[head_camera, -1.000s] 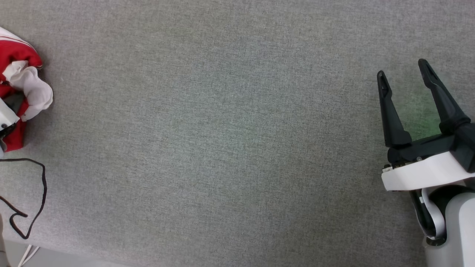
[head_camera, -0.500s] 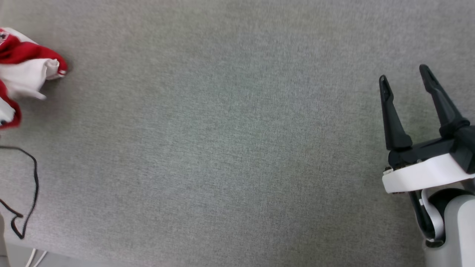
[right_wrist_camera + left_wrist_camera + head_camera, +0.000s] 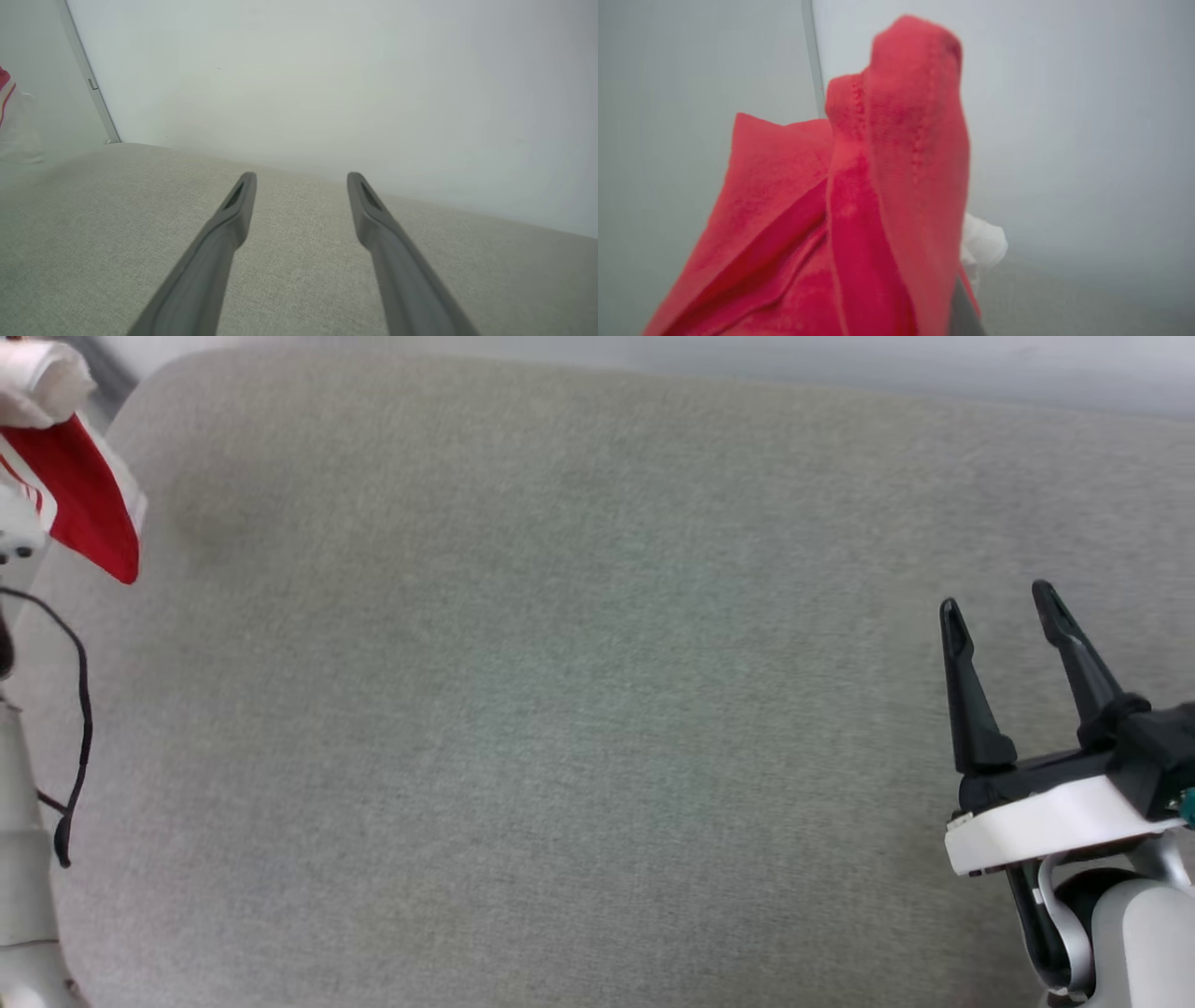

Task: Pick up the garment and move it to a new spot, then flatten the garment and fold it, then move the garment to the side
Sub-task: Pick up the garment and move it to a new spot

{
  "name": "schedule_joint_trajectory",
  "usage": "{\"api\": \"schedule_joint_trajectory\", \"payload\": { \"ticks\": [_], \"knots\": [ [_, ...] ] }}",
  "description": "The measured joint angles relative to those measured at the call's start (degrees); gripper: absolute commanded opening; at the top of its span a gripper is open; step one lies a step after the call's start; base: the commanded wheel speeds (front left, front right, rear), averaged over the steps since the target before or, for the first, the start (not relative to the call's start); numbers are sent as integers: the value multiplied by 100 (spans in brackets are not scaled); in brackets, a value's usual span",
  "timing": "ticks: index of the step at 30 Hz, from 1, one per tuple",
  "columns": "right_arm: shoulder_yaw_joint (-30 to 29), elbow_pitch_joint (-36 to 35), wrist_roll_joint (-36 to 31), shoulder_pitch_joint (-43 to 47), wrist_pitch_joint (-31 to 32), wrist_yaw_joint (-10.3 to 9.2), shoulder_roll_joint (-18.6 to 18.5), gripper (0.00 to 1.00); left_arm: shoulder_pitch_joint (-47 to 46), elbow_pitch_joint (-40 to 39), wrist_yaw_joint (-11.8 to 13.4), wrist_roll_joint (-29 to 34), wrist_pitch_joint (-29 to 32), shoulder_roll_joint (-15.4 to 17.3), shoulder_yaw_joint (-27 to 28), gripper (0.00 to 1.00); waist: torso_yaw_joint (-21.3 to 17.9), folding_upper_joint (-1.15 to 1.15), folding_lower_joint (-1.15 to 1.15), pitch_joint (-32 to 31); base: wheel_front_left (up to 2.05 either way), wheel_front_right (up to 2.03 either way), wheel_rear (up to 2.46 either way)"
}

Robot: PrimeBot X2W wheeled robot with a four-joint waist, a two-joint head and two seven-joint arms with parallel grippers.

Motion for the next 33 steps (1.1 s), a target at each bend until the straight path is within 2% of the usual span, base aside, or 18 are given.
{"api": "schedule_joint_trajectory", "payload": {
  "ticks": [5, 13, 19, 25, 30, 33],
  "knots": [
    [-56, 40, 9, 159, -23, 0, 36, 100, 146, -553, 18, 79, -246, -321, -237, 0, -368, 0, 0, -265, 0, 0, 0],
    [-121, 91, 219, 363, -27, 0, 54, 100, 794, -1660, -82, 23, -129, -1061, -859, 0, -1100, 0, 0, -510, 0, 0, 0],
    [-182, 98, 358, 375, -103, 0, 57, 100, 1364, -2243, -215, 85, 7, -1585, -1623, 0, -1675, 0, 0, -520, 0, 0, 0],
    [-152, 149, 421, 382, -154, 0, 57, 100, 2201, -2202, -359, 64, 151, -1919, -2503, 0, -2095, 0, 0, -411, 0, 0, 0],
    [-127, 230, 522, 383, -226, 0, 57, 100, 2995, -1948, -377, 20, 250, -1967, -2944, 0, -2269, 0, 0, -289, 0, 0, 0],
    [-53, 299, 555, 374, -269, 0, 58, 100, 3418, -1796, -302, 11, 281, -1995, -3096, 0, -2295, 0, 0, -233, 0, 0, 0]
  ]
}}
